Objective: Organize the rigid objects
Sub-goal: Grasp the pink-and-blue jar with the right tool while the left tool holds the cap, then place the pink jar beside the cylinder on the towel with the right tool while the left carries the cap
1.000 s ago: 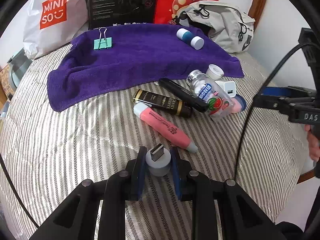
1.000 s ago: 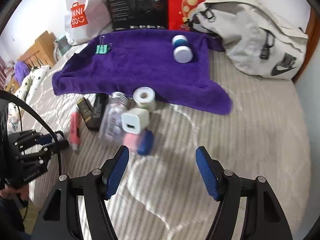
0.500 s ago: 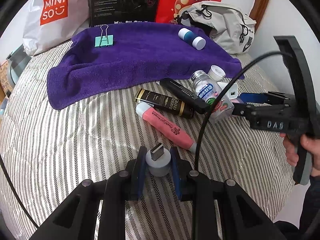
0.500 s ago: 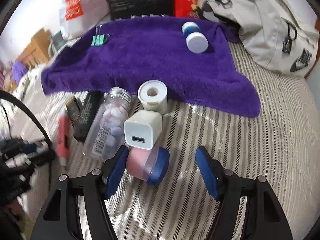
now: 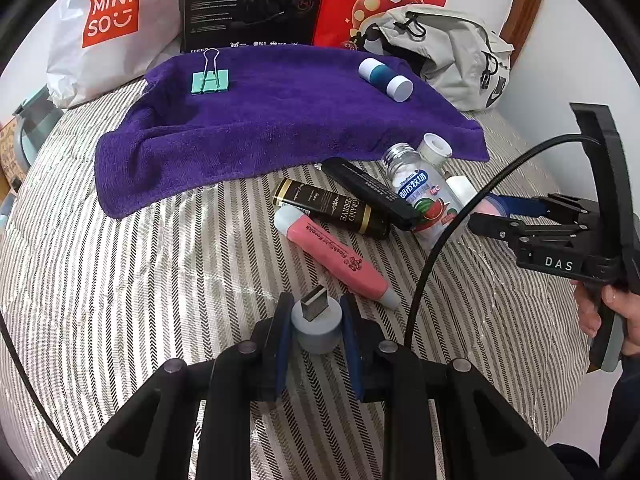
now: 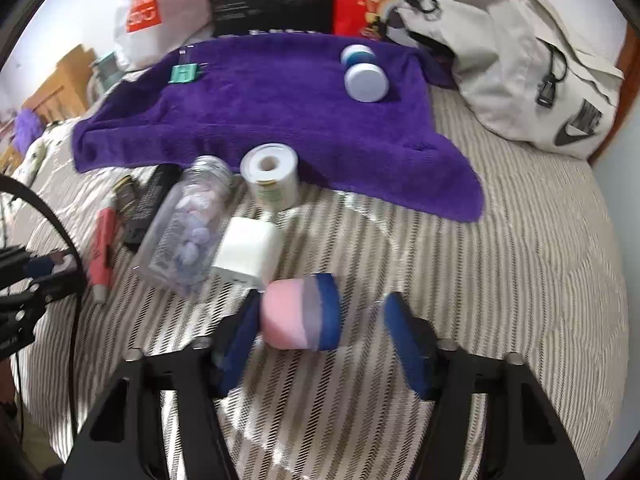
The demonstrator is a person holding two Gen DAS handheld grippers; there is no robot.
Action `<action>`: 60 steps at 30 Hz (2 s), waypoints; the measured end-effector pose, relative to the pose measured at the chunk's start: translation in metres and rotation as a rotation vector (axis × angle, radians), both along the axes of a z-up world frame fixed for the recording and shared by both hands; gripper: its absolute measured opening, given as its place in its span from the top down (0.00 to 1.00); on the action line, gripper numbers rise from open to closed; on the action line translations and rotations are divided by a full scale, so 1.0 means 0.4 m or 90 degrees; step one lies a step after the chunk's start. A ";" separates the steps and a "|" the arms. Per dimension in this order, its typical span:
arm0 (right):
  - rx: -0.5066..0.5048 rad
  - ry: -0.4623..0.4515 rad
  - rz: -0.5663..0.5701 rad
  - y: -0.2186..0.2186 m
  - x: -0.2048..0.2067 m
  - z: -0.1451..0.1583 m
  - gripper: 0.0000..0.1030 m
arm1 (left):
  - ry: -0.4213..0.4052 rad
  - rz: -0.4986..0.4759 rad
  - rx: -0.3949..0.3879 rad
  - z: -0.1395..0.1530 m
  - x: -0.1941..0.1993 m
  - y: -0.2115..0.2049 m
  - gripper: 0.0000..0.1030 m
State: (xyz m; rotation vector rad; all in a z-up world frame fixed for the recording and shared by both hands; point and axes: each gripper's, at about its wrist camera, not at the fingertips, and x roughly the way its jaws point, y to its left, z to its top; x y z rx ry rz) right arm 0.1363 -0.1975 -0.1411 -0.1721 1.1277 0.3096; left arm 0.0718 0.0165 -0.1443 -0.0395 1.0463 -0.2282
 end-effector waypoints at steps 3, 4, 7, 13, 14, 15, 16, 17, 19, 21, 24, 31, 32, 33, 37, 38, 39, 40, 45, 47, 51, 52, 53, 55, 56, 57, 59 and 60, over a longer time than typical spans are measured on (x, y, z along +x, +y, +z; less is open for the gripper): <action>-0.003 0.004 0.010 -0.001 -0.008 0.005 0.65 | 0.003 0.003 0.001 0.001 0.000 0.002 0.78; -0.003 0.010 0.013 -0.004 -0.009 0.007 0.65 | 0.003 0.005 0.003 0.003 0.000 0.003 0.78; 0.007 0.016 0.015 -0.023 -0.020 0.020 0.65 | 0.005 0.010 0.012 0.008 0.002 0.011 0.78; 0.023 0.003 0.019 -0.047 -0.021 0.065 0.65 | -0.003 0.029 -0.001 0.028 0.010 0.043 0.78; 0.028 0.002 0.021 -0.050 -0.018 0.072 0.65 | -0.003 0.031 -0.001 0.031 0.012 0.048 0.78; 0.030 0.000 0.022 -0.051 -0.016 0.078 0.65 | -0.004 0.034 -0.001 0.034 0.014 0.052 0.78; 0.030 -0.001 0.025 -0.051 -0.013 0.084 0.65 | -0.007 0.038 0.001 0.039 0.017 0.057 0.78; 0.028 -0.003 0.027 -0.051 -0.010 0.088 0.65 | -0.008 0.041 0.000 0.043 0.020 0.062 0.78; 0.031 -0.003 0.032 -0.050 -0.007 0.096 0.65 | -0.011 0.044 -0.004 0.053 0.026 0.069 0.78; 0.036 -0.006 0.038 -0.049 -0.004 0.105 0.65 | -0.015 0.046 -0.008 0.064 0.033 0.074 0.78; 0.041 -0.010 0.041 -0.046 0.002 0.115 0.65 | -0.023 0.050 -0.008 0.080 0.045 0.080 0.78; 0.054 -0.020 0.045 -0.039 0.038 0.141 0.65 | -0.044 0.054 -0.011 0.126 0.085 0.094 0.78; 0.056 -0.022 0.045 -0.039 0.044 0.145 0.65 | -0.047 0.055 -0.010 0.132 0.092 0.096 0.78; 0.057 -0.025 0.045 -0.038 0.051 0.149 0.65 | -0.050 0.056 -0.009 0.139 0.102 0.099 0.78; 0.059 -0.038 0.046 -0.033 0.090 0.166 0.65 | -0.062 0.062 -0.007 0.160 0.144 0.112 0.78; 0.060 -0.040 0.045 -0.032 0.099 0.168 0.65 | -0.062 0.063 -0.007 0.163 0.154 0.117 0.78; 0.062 -0.041 0.044 -0.031 0.111 0.169 0.65 | -0.064 0.065 -0.006 0.166 0.165 0.121 0.78; 0.064 -0.042 0.042 -0.030 0.128 0.170 0.65 | -0.065 0.066 -0.006 0.168 0.173 0.124 0.78; 0.071 -0.045 0.030 -0.018 0.199 0.161 0.65 | -0.065 0.077 -0.005 0.173 0.220 0.145 0.78; 0.072 -0.044 0.028 -0.010 0.231 0.151 0.65 | -0.065 0.080 -0.006 0.173 0.238 0.150 0.78; 0.059 -0.032 0.025 0.007 0.294 0.113 0.65 | -0.059 0.082 -0.003 0.165 0.277 0.154 0.78; 0.050 -0.025 0.023 0.013 0.312 0.097 0.65 | -0.056 0.082 -0.003 0.161 0.290 0.155 0.78; 0.047 -0.022 0.022 0.016 0.324 0.085 0.65 | -0.054 0.082 -0.004 0.157 0.299 0.156 0.78; 0.044 -0.007 0.022 0.023 0.348 0.057 0.65 | -0.047 0.082 -0.003 0.148 0.321 0.158 0.78; 0.041 -0.001 0.025 0.028 0.358 0.043 0.65 | -0.044 0.082 -0.003 0.144 0.330 0.159 0.78; 0.037 0.002 0.024 0.031 0.365 0.032 0.65 | -0.041 0.081 -0.003 0.140 0.339 0.159 0.78; 0.025 0.004 0.015 0.035 0.376 0.013 0.65 | -0.037 0.082 -0.001 0.133 0.355 0.161 0.78; 0.022 0.003 0.013 0.036 0.378 0.009 0.65 | -0.034 0.083 0.000 0.128 0.363 0.162 0.78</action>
